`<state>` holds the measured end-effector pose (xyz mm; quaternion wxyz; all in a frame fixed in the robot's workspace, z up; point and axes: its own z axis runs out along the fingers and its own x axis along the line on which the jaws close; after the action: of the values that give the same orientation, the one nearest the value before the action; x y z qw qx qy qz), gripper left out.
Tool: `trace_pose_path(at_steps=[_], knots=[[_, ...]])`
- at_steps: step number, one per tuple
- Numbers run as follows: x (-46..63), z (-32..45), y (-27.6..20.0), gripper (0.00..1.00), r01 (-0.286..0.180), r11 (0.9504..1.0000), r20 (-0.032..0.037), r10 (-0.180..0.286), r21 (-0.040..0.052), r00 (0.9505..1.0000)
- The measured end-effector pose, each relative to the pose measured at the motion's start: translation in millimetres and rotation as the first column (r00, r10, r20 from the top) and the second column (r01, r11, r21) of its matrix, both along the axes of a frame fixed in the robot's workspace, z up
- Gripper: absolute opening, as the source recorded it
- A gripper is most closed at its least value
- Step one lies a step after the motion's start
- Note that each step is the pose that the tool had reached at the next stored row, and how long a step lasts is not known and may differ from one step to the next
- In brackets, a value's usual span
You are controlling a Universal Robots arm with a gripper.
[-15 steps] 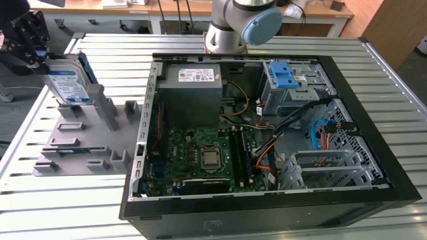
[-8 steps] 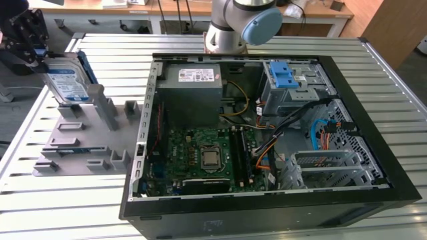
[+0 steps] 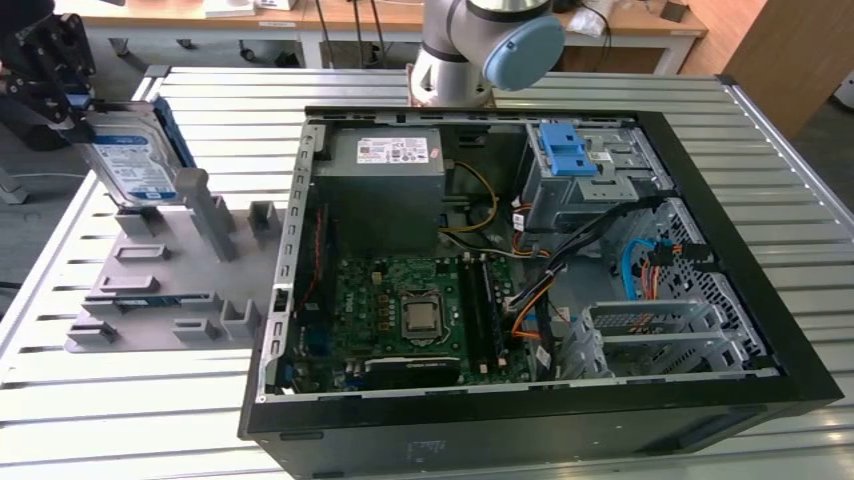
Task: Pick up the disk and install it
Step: 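Pick up the disk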
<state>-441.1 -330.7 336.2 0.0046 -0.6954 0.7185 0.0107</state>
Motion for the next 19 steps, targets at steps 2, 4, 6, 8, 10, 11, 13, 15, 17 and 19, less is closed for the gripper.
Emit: trace_pose_path(at_steps=[2,4,6,8,10,11,13,15,17,19], knots=[[0.0,1.2,0.0,0.36,0.000,1.0000,-0.0001,0.000,0.0000,1.0000],[0.0,2.4,0.0,0.36,0.000,1.0000,-0.0001,0.000,0.0000,1.0000],[0.0,3.7,0.0,0.36,0.000,1.0000,-0.0001,0.000,0.0000,1.0000],[0.0,4.9,0.0,0.36,0.000,1.0000,0.0000,0.000,0.0000,1.0000],[0.0,6.1,0.1,0.36,0.000,1.0000,-0.0001,0.000,0.0000,1.0000],[0.0,6.6,0.1,0.36,0.000,1.0000,0.0000,0.000,0.0000,1.0000],[0.0,7.6,0.1,0.36,0.000,1.0000,0.0001,0.000,0.0001,1.0000],[0.0,8.7,0.2,0.36,0.000,1.0000,-0.0001,0.000,0.0000,1.0000],[0.0,9.7,0.2,0.36,0.000,1.0000,-0.0001,0.000,0.0000,1.0000],[0.0,10.6,0.3,0.36,0.000,1.0000,0.0000,0.000,0.0000,1.0000]])
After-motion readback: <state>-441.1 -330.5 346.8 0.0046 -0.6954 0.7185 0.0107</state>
